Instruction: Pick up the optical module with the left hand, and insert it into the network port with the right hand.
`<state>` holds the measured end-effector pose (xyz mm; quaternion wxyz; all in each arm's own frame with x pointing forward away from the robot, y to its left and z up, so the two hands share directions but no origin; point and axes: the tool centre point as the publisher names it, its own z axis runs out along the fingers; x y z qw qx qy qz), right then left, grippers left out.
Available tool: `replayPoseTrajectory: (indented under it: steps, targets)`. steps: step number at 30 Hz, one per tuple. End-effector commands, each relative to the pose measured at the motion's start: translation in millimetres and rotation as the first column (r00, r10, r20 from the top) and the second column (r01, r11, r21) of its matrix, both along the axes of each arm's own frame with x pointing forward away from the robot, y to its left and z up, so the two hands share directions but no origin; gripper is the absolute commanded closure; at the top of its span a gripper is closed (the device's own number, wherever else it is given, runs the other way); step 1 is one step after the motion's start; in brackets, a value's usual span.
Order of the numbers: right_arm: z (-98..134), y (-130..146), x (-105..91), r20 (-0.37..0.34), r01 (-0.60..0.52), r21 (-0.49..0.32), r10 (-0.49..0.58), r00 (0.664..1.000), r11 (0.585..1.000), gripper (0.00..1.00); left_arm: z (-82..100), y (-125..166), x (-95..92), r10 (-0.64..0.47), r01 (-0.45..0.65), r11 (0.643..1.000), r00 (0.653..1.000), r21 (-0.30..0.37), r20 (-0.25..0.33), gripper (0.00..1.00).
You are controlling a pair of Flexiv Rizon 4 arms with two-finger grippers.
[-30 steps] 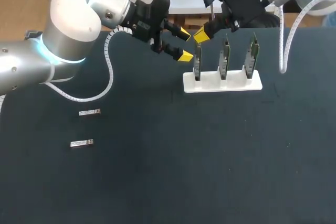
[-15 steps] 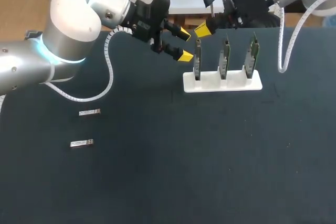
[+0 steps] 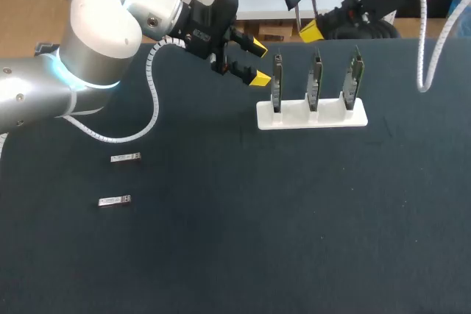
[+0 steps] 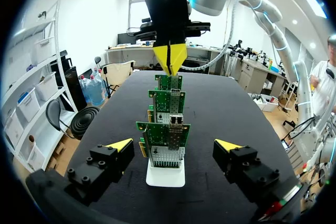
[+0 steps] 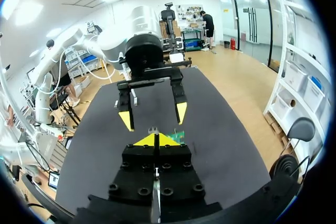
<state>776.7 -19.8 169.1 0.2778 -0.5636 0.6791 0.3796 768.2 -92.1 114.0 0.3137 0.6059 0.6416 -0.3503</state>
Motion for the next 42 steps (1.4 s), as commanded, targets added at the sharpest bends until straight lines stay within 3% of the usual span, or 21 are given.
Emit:
replayPoseTrajectory:
  steps: [1, 9, 12, 22, 42]
  targets:
    - [1, -13, -8.0, 0.001, 0.011, 0.002, -0.011, 1.0, 1.0, 1.0, 0.5, 0, -1.6, 0.003, -0.003, 1.0, 1.0, 0.002, 0.002, 0.0]
    - [-4, -35, -13.8, -0.022, 0.019, -0.005, -0.019, 1.0, 1.0, 1.0, 0.5, 0, -1.6, 0.003, -0.003, 1.0, 1.0, 0.002, 0.002, 0.0]
    - [-6, -41, -17.9, -0.031, -0.046, -0.023, 0.045, 0.998, 0.999, 1.0, 0.5, 0, -1.6, 0.003, -0.003, 1.0, 1.0, 0.002, 0.002, 0.0]
    - [-16, -57, -14.5, -0.043, -0.051, -0.03, 0.05, 0.998, 0.998, 1.0, 0.5, 0, -1.6, 0.003, -0.003, 1.0, 1.0, 0.002, 0.002, 0.0]
    - [-21, -53, -13.9, -0.036, -0.035, -0.015, 0.034, 0.999, 0.999, 1.0, 0.5, 0, -1.6, 0.003, -0.003, 1.0, 1.0, 0.002, 0.002, 0.0]
